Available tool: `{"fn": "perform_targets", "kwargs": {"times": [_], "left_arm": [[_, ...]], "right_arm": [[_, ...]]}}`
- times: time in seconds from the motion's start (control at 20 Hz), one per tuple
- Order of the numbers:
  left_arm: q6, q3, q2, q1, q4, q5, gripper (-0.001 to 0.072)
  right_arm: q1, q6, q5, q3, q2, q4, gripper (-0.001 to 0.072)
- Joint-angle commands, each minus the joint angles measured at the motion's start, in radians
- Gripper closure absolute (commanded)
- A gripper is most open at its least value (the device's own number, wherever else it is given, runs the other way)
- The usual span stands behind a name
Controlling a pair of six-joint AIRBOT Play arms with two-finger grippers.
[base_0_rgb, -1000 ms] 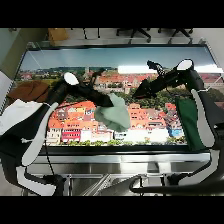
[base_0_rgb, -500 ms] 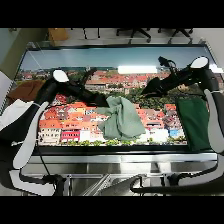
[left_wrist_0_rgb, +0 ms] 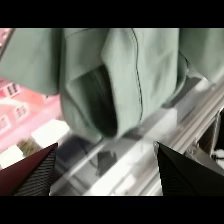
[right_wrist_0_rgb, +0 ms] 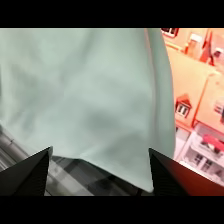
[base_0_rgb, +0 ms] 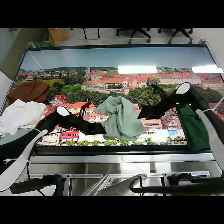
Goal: Fold the shirts.
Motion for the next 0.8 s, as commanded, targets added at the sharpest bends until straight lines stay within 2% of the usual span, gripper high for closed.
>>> {"fn": "perform_targets", "kwargs": {"times": [0.0, 0.05, 0.15, 0.2, 0.25, 0.3, 0.35, 0.4, 0.55, 0.6, 0.65, 0.7, 0.75], "left_arm": [[0.073, -0.023, -0.068, -0.115, -0.139, 0.195, 0.0037], [0.072, 0.016, -0.105, -0.136, -0.132, 0.194, 0.0095], [0.074, 0.087, -0.166, -0.148, -0.127, 0.144, 0.0615], [0.079, 0.112, -0.185, -0.145, -0.128, 0.11, 0.0681], [0.078, 0.128, -0.192, -0.139, -0.128, 0.092, 0.0681], [0.077, 0.141, -0.191, -0.131, -0.128, 0.082, 0.0682], [0.078, 0.151, -0.184, -0.117, -0.127, 0.077, 0.0683], [0.077, 0.16, -0.172, -0.1, -0.11, 0.068, 0.0683], [0.042, 0.161, -0.13, -0.051, -0.027, 0.033, 0.0684], [0.04, 0.148, -0.117, -0.036, -0.002, 0.02, 0.0683], [0.032, 0.135, -0.106, -0.022, 0.032, 0.01, 0.0683], [0.017, 0.118, -0.095, -0.007, 0.072, 0.003, 0.0683], [0.011, 0.101, -0.086, 0.009, 0.095, -0.001, 0.0684]], "right_arm": [[0.089, -0.106, -0.189, -0.066, -0.049, 0.106, 0.0034], [0.092, -0.143, -0.225, -0.06, -0.065, 0.169, 0.0036], [0.09, -0.198, -0.281, -0.057, -0.088, 0.259, 0.0067], [0.09, -0.214, -0.292, -0.057, -0.093, 0.258, 0.0213], [0.089, -0.233, -0.294, -0.056, -0.097, 0.258, 0.0419], [0.088, -0.239, -0.294, -0.056, -0.097, 0.258, 0.0573], [0.083, -0.244, -0.293, -0.053, -0.096, 0.259, 0.0652], [0.08, -0.244, -0.292, -0.047, -0.096, 0.258, 0.0684], [0.048, -0.248, -0.275, -0.027, -0.084, 0.259, 0.067], [0.035, -0.255, -0.273, -0.018, -0.072, 0.258, 0.0414], [0.02, -0.256, -0.275, -0.005, -0.064, 0.257, 0.009], [0.005, -0.256, -0.278, 0.013, -0.061, 0.254, 0.0054], [-0.007, -0.256, -0.296, 0.034, -0.063, 0.235, 0.0055]]}}
